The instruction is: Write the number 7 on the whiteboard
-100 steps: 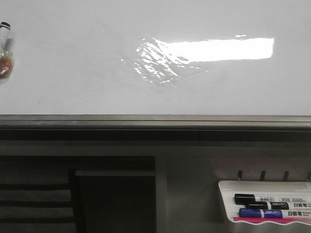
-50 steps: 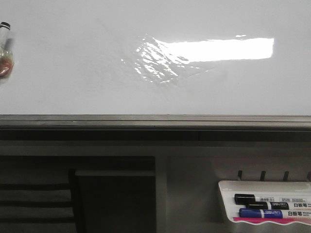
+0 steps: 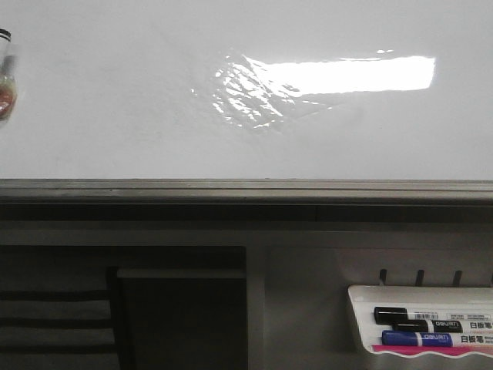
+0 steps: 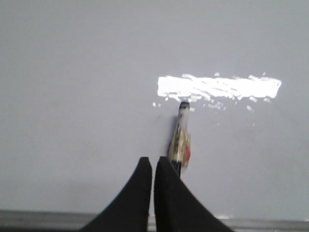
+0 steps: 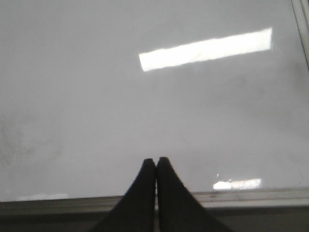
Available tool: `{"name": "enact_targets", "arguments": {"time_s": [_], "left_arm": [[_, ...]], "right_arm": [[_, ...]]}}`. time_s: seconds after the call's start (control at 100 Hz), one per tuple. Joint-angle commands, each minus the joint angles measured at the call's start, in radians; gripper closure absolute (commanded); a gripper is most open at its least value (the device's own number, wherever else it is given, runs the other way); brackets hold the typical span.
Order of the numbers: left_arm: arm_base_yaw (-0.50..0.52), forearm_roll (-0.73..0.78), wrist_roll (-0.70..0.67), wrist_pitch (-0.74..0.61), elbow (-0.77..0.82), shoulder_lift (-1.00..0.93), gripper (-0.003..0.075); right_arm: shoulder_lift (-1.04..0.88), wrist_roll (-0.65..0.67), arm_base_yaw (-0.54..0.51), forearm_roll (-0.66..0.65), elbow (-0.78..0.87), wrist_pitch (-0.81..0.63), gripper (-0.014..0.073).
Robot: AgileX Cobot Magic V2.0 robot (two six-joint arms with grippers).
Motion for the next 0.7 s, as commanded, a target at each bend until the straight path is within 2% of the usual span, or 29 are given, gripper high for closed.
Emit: {"name": "enact_targets", "arguments": {"time_s": [0.0, 0.14, 0.28, 0.55, 0.69], "left_arm": [[0.002, -0.019, -0.008, 0.0, -0.138, 0.002, 0.0741], [0.002, 0.006, 0.024, 0.166, -0.318, 0.107, 0.0741], [0.002, 0.032, 0.029, 0.294, -0.441, 0.228, 0.0741], [0.002, 0.03, 0.029, 0.281, -0.462, 0.299, 0.0741], [0.002, 0.03, 0.029, 0.281, -0.462, 0.299, 0.0741]], "right_arm": [[0.026, -0.04, -0.006, -0.013, -0.13, 0.033, 0.0665], [0.141, -0.156, -0.006, -0.015, -0.286, 0.202, 0.0665], [0.281, -0.176, -0.006, -0.015, -0.408, 0.322, 0.0665], [0.375, -0.176, -0.006, -0.015, -0.445, 0.297, 0.0665], [0.377, -0.176, -0.006, -0.015, -0.439, 0.218, 0.0665]]}}
